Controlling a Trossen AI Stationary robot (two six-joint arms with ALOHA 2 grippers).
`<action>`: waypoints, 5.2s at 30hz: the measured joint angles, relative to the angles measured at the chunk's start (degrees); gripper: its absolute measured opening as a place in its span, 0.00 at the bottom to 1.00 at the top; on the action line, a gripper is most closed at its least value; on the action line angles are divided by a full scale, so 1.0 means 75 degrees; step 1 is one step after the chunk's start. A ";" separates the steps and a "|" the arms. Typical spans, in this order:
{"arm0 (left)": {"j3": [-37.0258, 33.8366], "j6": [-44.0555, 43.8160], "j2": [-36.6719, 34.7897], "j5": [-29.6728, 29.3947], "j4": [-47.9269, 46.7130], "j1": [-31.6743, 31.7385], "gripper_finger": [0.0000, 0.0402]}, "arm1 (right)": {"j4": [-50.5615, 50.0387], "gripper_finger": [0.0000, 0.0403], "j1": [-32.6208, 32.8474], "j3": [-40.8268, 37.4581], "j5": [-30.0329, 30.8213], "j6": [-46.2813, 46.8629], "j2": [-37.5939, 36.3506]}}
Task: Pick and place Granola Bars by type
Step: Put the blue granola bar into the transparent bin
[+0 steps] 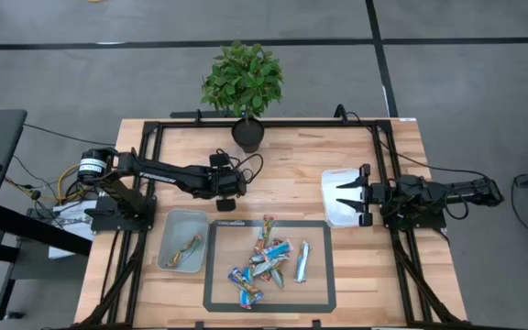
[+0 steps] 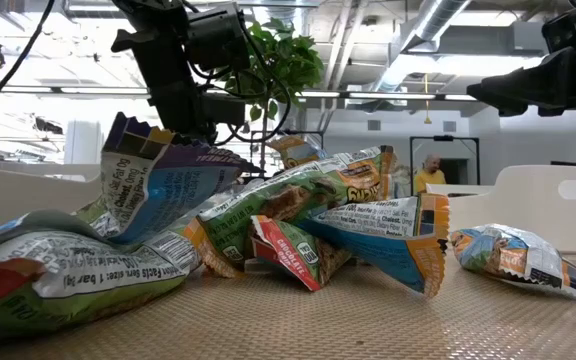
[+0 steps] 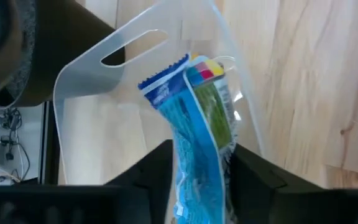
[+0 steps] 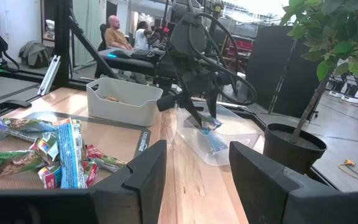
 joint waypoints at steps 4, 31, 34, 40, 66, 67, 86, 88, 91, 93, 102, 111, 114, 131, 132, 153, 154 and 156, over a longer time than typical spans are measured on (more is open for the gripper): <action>0.0000 -0.0148 0.0000 -0.0230 0.0002 0.0000 0.47 | 0.0000 0.42 0.0001 0.0000 0.0000 0.0000 0.0002; 0.1279 -0.3206 -0.0076 0.1562 -0.0134 -0.3030 0.51 | 0.0003 0.42 0.0003 0.0000 0.0000 0.0000 0.0006; 0.1279 -0.3826 -0.0072 0.1539 -0.0089 -0.3653 0.51 | 0.0003 0.42 0.0000 0.0000 0.0000 0.0000 0.0006; 0.1365 -0.4839 0.0439 0.1891 0.0218 -0.4369 0.51 | 0.0003 0.42 0.0000 0.0000 0.0000 0.0000 0.0006; 0.1996 -0.1162 0.2320 0.2047 0.1417 -0.5532 0.51 | 0.0000 0.42 0.0003 0.0000 -0.0002 0.0000 0.0102; 0.1996 -0.1155 0.2320 0.2003 0.1397 -0.5534 0.51 | 0.0000 0.42 0.0002 -0.0002 -0.0002 0.0000 0.0099; 0.1999 -0.1634 0.2690 0.2113 0.1694 -0.5502 0.49 | 0.0002 0.42 0.0003 -0.0003 0.0000 0.0000 0.0109; 0.1999 -0.1657 0.2690 0.2103 0.1720 -0.5502 0.46 | 0.0000 0.42 0.0003 -0.0003 0.0000 0.0000 0.0108; 0.1999 -0.1659 0.2690 0.2189 0.1751 -0.5502 0.37 | 0.0002 0.42 0.0002 0.0000 0.0000 0.0000 0.0109; 0.1999 -0.1686 0.2690 0.2258 0.1787 -0.5476 0.30 | 0.0003 0.42 0.0003 0.0000 0.0000 0.0000 0.0108; 0.1995 -0.1692 0.2664 0.2357 0.1848 -0.5476 0.08 | 0.0003 0.42 0.0001 -0.0003 0.0000 0.0000 0.0108; 0.1993 -0.1933 0.2195 0.2063 0.1506 -0.5304 0.07 | 0.0003 0.42 0.0002 -0.0001 0.0000 0.0000 0.0108; 0.1993 -0.2003 0.2028 0.1842 0.1309 -0.5214 0.07 | 0.0003 0.42 0.0003 -0.0002 0.0000 0.0000 0.0108; 0.1993 -0.2385 0.0130 -0.1109 -0.0443 -0.3385 0.05 | 0.0003 0.42 0.0001 -0.0003 0.0000 0.0000 0.0108; 0.1993 -0.2479 0.0032 -0.1280 -0.0572 -0.3202 0.05 | 0.0003 0.42 0.0002 0.0000 0.0000 0.0000 0.0108; 0.1510 -0.3665 -0.0061 -0.1545 -0.2176 0.0105 0.06 | 0.0003 0.42 0.0002 -0.0003 0.0000 0.0000 0.0108; 0.1372 -0.3704 -0.0061 -0.1533 -0.2127 0.0213 0.06 | 0.0003 0.42 0.0003 0.0000 0.0000 0.0000 0.0108; 0.1069 -0.3769 -0.0061 -0.1540 -0.1899 0.0420 0.06 | 0.0003 0.42 0.0000 -0.0003 0.0000 0.0000 0.0108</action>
